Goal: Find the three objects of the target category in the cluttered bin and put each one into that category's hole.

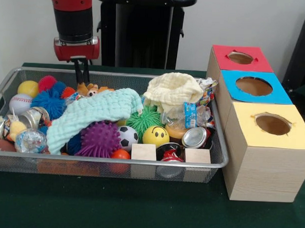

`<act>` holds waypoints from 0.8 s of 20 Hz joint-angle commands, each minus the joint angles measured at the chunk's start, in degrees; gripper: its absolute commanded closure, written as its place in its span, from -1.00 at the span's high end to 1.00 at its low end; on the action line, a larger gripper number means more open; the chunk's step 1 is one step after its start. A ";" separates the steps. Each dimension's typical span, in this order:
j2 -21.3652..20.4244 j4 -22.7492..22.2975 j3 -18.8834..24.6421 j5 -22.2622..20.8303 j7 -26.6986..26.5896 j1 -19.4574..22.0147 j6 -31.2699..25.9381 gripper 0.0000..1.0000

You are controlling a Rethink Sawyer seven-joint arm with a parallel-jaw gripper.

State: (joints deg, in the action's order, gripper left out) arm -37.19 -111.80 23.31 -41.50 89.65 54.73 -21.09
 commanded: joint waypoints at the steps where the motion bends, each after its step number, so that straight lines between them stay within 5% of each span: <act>1: -3.38 -1.50 7.63 2.67 -5.52 1.27 -5.42 -1.00; 10: -2.50 -1.78 8.66 1.30 -4.12 1.44 -2.15 -1.00; 11: -2.56 -1.81 8.54 0.89 -3.40 1.36 -1.85 1.00; 16: -1.73 -0.86 7.92 0.07 -3.72 0.84 -2.31 1.00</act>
State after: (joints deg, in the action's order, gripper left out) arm -39.60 -112.19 27.64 -39.91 89.65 55.57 -21.25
